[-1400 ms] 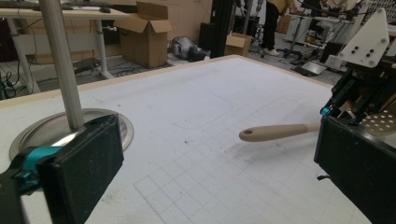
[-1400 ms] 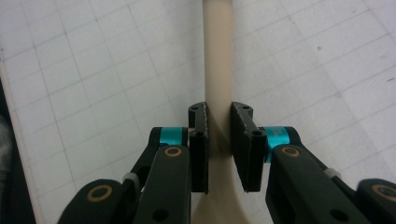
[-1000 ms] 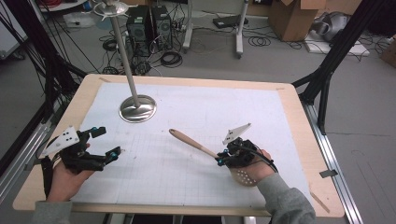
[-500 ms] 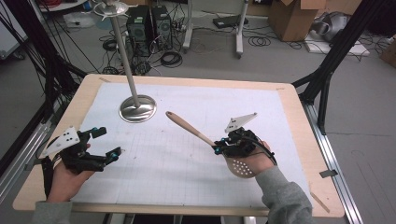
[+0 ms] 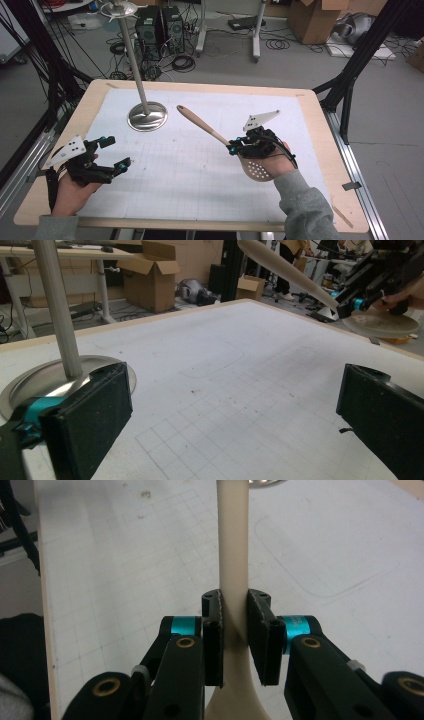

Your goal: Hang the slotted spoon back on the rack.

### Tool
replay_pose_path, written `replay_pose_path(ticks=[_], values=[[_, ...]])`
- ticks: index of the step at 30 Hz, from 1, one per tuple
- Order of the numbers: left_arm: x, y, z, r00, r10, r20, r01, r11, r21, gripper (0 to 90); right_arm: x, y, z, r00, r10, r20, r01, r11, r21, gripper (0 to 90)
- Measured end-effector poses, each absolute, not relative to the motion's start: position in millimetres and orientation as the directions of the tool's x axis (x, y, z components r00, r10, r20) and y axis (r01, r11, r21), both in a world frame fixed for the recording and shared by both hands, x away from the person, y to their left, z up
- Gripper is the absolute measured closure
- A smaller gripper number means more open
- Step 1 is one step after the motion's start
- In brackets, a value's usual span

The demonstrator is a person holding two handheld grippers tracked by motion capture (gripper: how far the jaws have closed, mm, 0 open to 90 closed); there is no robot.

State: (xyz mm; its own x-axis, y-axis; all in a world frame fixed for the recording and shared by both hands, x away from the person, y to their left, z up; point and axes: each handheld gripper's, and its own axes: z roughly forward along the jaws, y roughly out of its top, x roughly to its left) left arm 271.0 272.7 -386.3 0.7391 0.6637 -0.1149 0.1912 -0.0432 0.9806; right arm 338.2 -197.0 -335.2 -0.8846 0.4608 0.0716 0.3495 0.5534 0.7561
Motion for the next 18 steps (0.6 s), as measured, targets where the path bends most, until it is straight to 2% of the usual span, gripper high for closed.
replay_pose_path(ticks=[18], values=[[266.5, 280.0, -389.6, 0.726, 0.676, -0.121, 0.204, -0.043, 0.978, 1.8, 355.3, -179.6, -304.7, -0.894, 0.442, 0.069, 0.306, 0.492, 0.815, 77.9]])
